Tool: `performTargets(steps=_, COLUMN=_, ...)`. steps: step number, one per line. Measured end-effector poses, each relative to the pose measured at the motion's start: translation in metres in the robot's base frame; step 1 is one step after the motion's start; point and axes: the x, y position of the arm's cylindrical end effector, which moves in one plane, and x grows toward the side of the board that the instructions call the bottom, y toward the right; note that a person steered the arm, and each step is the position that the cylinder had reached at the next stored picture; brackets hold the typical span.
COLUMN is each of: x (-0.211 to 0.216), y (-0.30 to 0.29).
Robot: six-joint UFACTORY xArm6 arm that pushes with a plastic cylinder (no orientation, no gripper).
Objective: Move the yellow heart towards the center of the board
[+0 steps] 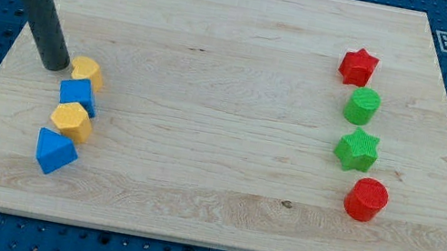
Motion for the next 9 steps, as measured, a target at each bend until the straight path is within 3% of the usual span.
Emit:
performTargets(steps=4, x=-0.001, y=0.027)
performTargets(steps=7, x=0.077, y=0.027)
performTargets(steps=9, x=0.078, y=0.027)
